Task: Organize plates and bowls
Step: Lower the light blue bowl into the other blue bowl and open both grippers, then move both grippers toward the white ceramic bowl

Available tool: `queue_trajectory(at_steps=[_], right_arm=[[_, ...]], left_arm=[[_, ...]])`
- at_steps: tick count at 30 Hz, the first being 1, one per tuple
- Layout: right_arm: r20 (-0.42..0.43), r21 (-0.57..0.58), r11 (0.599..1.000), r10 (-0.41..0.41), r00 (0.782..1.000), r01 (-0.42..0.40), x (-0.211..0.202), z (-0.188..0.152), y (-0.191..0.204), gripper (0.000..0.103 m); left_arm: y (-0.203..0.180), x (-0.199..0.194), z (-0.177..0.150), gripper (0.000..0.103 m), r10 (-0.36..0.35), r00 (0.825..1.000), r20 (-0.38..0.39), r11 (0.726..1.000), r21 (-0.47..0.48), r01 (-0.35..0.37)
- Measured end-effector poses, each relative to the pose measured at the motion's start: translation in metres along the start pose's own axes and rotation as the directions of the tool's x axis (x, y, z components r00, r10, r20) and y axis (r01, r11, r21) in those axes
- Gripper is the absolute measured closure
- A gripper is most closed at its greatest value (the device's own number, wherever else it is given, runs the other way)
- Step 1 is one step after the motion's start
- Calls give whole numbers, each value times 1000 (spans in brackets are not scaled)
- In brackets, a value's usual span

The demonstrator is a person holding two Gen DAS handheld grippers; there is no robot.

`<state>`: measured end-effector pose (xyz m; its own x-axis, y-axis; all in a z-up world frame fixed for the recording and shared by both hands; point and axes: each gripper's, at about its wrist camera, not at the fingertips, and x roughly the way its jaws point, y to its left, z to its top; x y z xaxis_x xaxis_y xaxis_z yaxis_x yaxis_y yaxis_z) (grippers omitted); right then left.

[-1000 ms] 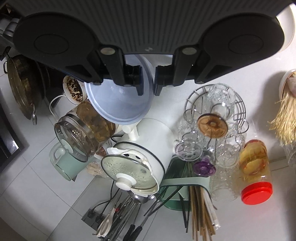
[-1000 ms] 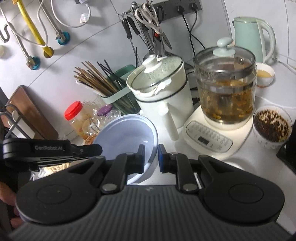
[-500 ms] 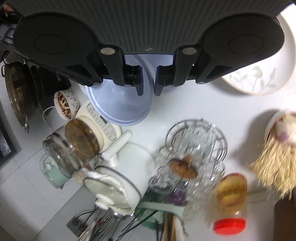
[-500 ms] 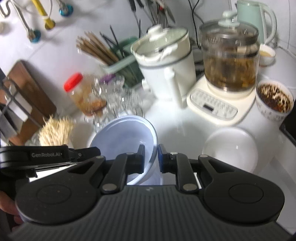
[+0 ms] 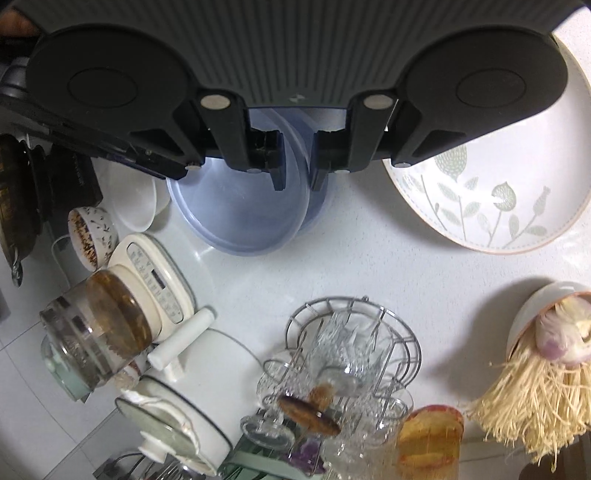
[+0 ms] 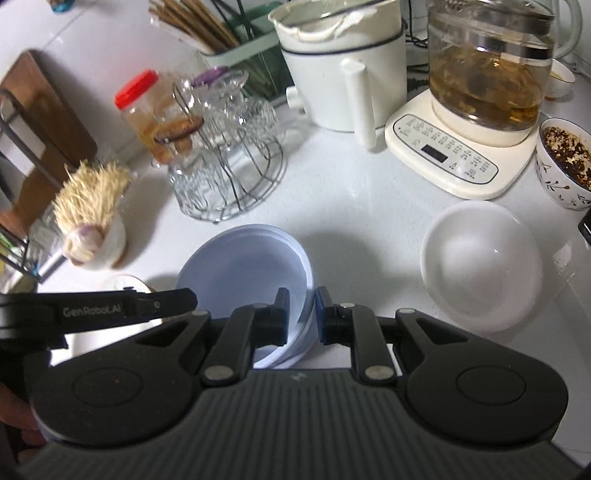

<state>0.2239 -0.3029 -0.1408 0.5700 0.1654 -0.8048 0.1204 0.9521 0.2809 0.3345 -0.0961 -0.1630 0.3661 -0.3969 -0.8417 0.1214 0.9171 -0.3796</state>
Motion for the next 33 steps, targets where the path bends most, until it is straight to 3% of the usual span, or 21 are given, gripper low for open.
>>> queue_trajectory(at_steps=[15, 21, 27, 30, 33], right_arm=[[-76, -14, 999, 27, 997, -28, 28, -8, -3, 84], [-69, -41, 999, 32, 997, -35, 33, -9, -5, 83], [-56, -40, 998, 48, 997, -50, 26, -4, -6, 81], [-31, -49, 997, 62, 998, -63, 16, 0, -4, 66], [-3, -49, 997, 65, 998, -65, 4, 4, -2, 65]], left_arm=[[10, 15, -6, 89, 43, 999, -22, 999, -29, -44], [3, 17, -6, 89, 83, 997, -9, 996, 26, -83], [4, 9, -6, 70, 77, 997, -1, 997, -22, -77], [0, -2, -5, 67, 76, 997, 21, 997, -16, -75], [-4, -15, -2, 67, 63, 997, 37, 998, -23, -62]])
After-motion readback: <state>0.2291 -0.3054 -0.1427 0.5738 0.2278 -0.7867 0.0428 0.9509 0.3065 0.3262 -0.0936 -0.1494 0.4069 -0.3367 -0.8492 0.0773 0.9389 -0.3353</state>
